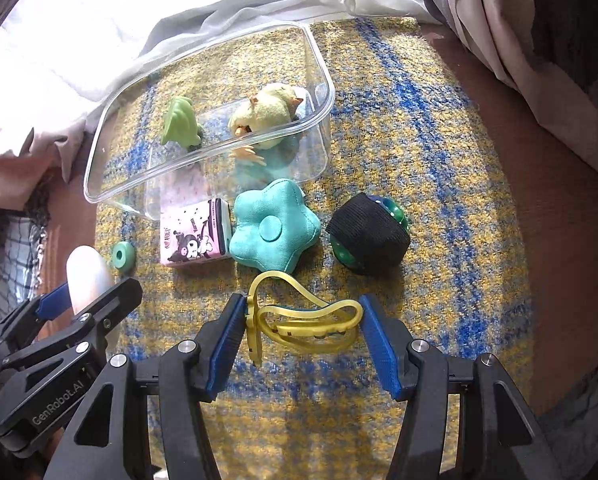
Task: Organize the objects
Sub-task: 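Carry round toy and strap over the clear box and open both tools to drop them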
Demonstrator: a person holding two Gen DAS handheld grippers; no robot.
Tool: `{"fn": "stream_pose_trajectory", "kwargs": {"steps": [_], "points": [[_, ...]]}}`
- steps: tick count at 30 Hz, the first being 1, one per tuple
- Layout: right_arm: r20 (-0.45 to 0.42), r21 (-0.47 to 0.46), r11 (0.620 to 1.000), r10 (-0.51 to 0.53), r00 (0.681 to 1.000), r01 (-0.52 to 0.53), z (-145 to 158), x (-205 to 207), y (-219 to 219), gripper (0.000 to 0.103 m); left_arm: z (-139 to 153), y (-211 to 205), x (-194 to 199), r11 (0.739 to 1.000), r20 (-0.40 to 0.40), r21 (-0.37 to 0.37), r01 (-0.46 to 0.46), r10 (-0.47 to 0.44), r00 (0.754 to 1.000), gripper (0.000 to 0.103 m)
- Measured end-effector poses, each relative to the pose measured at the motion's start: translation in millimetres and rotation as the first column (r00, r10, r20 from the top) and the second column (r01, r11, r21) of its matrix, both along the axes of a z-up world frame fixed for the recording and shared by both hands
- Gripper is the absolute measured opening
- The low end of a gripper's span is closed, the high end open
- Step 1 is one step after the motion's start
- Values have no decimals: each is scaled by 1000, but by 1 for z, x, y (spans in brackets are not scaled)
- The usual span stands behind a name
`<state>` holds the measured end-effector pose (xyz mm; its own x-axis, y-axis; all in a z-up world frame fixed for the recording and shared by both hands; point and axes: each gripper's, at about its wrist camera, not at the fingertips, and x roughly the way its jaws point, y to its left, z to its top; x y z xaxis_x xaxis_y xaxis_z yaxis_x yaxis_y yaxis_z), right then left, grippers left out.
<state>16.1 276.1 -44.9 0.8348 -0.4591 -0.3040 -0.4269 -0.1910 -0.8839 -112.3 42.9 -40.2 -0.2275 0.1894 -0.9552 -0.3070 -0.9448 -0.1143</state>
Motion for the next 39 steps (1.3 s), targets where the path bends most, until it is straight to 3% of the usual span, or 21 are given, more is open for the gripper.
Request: {"fn": "stream_pose_trajectory", "kwargs": {"steps": [9,10,13,25,39], "points": [[-74,12,990,139,988,-138,-6,-20,21,58,20,-4,-10,1000,-47,11,-26,27,999,70],[-78,13,989,148,986,-147,-7,-21,23,58,22,-4,-10,997,-49,9,-79,79,996,70],[-94,20,984,176,980,-175,-10,-24,30,58,28,-5,-15,995,-60,12,-101,102,993,70],[-152,40,959,285,947,-282,-24,-34,54,58,49,-7,-34,992,-102,27,-124,126,987,70],[-181,13,935,349,919,-353,-55,-14,85,58,43,-6,-71,990,-99,-2,-143,142,985,70]]}}
